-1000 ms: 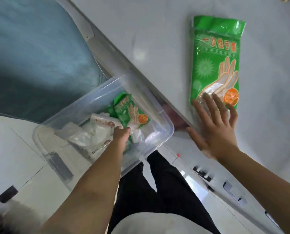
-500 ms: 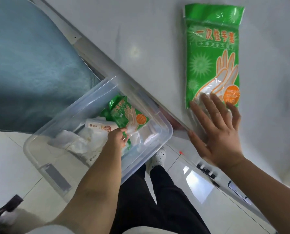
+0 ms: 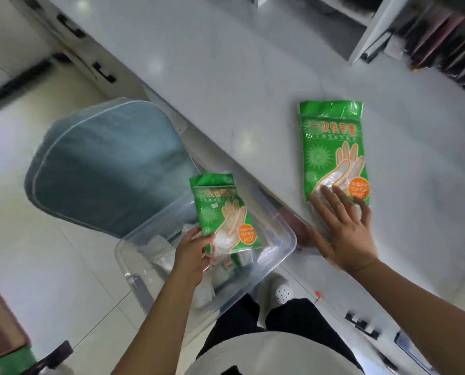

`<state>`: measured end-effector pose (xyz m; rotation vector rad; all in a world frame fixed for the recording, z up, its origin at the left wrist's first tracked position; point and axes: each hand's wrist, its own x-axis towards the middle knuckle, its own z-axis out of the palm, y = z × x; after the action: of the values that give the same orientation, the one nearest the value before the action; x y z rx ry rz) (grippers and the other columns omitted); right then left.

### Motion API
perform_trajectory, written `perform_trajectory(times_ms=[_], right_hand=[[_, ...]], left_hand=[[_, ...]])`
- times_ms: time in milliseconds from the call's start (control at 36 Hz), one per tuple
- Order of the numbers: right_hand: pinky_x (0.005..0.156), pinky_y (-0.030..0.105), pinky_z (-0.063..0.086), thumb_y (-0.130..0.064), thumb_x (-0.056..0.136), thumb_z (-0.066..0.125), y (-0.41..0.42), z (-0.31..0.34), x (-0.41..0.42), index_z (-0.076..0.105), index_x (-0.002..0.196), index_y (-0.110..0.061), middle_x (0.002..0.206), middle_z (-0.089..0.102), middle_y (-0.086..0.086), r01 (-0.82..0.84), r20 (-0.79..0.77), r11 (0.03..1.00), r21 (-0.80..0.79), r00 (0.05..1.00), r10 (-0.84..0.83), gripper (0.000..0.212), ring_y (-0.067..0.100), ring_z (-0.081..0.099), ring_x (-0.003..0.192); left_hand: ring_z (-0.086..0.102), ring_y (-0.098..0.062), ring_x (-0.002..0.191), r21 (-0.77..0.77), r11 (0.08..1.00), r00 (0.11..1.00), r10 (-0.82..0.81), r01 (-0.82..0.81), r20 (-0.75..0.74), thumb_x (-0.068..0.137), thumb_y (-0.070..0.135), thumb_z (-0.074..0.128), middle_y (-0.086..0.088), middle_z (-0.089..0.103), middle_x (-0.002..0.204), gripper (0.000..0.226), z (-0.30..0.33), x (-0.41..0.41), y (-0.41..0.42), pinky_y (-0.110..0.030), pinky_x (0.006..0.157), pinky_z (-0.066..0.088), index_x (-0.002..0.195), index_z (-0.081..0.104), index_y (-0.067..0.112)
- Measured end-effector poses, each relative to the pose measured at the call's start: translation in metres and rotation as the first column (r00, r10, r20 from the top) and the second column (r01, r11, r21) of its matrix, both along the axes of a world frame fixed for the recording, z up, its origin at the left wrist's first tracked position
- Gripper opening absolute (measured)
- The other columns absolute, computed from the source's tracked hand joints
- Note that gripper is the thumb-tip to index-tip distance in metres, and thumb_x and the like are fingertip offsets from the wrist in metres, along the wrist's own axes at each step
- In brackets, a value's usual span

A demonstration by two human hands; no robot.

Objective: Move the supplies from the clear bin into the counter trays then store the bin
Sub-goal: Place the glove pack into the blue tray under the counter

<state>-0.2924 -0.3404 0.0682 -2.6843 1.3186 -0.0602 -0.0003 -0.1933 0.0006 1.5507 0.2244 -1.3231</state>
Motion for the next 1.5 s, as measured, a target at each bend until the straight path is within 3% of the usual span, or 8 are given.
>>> perform_trajectory(times_ms=[194, 361, 500, 667, 889, 1028, 1139, 1500], right_hand=[[0.121, 0.052, 0.005, -0.071, 0.09, 0.018, 0.005, 0.012, 0.007, 0.035, 0.152, -0.033, 0.163, 0.026, -0.003, 0.093, 0.004, 0.987, 0.131, 0.996, -0.094, 0.074, 0.018, 0.014, 0.152], [0.11, 0.048, 0.036, -0.035, 0.092, 0.065, 0.004, 0.047, 0.026, 0.052, 0.139, -0.023, 0.153, 0.037, 0.007, 0.277, 0.521, 0.902, 0.331, 0.743, -0.42, 0.05, 0.027, 0.037, 0.138], [0.091, 0.044, 0.053, -0.028, 0.085, 0.072, -0.014, 0.09, 0.029, 0.058, 0.132, -0.027, 0.13, 0.061, 0.005, -0.017, 0.394, 0.424, 0.906, 0.403, -0.826, 0.05, 0.024, 0.061, 0.117], [0.076, 0.038, 0.049, -0.029, 0.075, 0.074, -0.039, 0.116, 0.011, 0.064, 0.127, -0.023, 0.117, 0.071, 0.011, -0.274, 0.218, 0.088, 0.958, 0.493, -0.842, 0.053, 0.027, 0.066, 0.098], [0.092, 0.052, 0.055, -0.007, 0.087, 0.068, -0.082, 0.106, -0.031, 0.067, 0.12, -0.02, 0.111, 0.073, 0.016, -0.196, 0.215, 0.138, 0.971, 0.461, -0.861, 0.036, 0.026, 0.07, 0.094], [0.057, 0.031, 0.057, 0.001, 0.086, 0.067, -0.111, 0.096, -0.038, 0.066, 0.118, -0.018, 0.093, 0.076, 0.01, -0.07, 0.202, 0.19, 0.979, 0.402, -0.893, 0.037, 0.017, 0.072, 0.072], [0.075, 0.05, 0.062, 0.002, 0.083, 0.071, -0.138, 0.087, -0.039, 0.065, 0.121, -0.019, 0.102, 0.071, 0.022, -0.006, 0.288, 0.308, 0.951, 0.371, -0.883, 0.044, 0.028, 0.075, 0.08], [0.062, 0.028, 0.056, -0.023, 0.082, 0.072, -0.142, 0.036, -0.049, 0.043, 0.113, -0.063, 0.095, 0.06, -0.017, 0.226, 0.268, 0.538, 0.812, 0.675, -0.687, 0.058, 0.008, 0.066, 0.082]], left_hand=[[0.074, -0.013, 0.072, -0.251, 0.963, 0.994, 0.11, -0.102, 0.017, 0.081, -0.008, 0.068, 0.001, 0.076, 0.086, 0.043, 0.084, -0.007, 0.013, -0.027, 0.05, 0.054, 0.113, 0.065, 0.021], [0.073, -0.021, 0.091, -0.439, 0.897, 0.999, 0.05, -0.044, 0.002, 0.068, -0.001, 0.074, -0.005, 0.074, 0.103, 0.055, 0.13, -0.03, 0.004, -0.037, 0.069, 0.06, 0.118, 0.063, 0.017], [0.072, -0.025, 0.096, -0.503, 0.864, 1.0, -0.017, 0.02, 0.01, 0.069, -0.002, 0.075, -0.007, 0.072, 0.108, 0.055, 0.153, -0.054, -0.02, -0.037, 0.071, 0.061, 0.118, 0.062, 0.017], [0.068, -0.032, 0.108, -0.573, 0.813, 0.993, -0.114, 0.109, 0.026, 0.062, 0.005, 0.085, -0.017, 0.068, 0.121, 0.067, 0.173, -0.074, -0.048, -0.039, 0.08, 0.059, 0.125, 0.063, 0.015], [0.071, -0.029, 0.091, -0.397, 0.879, 0.964, -0.252, 0.266, 0.086, 0.065, 0.003, 0.084, -0.015, 0.069, 0.116, 0.063, 0.162, -0.101, -0.104, -0.04, 0.065, 0.059, 0.123, 0.063, 0.013], [0.06, -0.023, 0.066, -0.284, 0.9, 0.943, -0.302, 0.331, 0.142, 0.068, 0.001, 0.081, -0.011, 0.064, 0.089, 0.056, 0.152, -0.116, -0.143, -0.035, 0.061, 0.047, 0.119, 0.063, 0.015], [0.065, -0.017, 0.064, -0.205, 0.911, 0.925, -0.316, 0.358, 0.211, 0.079, -0.01, 0.072, -0.007, 0.068, 0.082, 0.047, 0.142, -0.119, -0.171, -0.028, 0.055, 0.051, 0.118, 0.064, 0.015], [0.07, -0.006, 0.065, 0.121, 0.882, 0.791, -0.464, 0.456, 0.398, 0.077, -0.004, 0.077, 0.004, 0.074, 0.077, 0.038, 0.113, -0.133, -0.189, -0.022, 0.052, 0.053, 0.104, 0.068, 0.021]])
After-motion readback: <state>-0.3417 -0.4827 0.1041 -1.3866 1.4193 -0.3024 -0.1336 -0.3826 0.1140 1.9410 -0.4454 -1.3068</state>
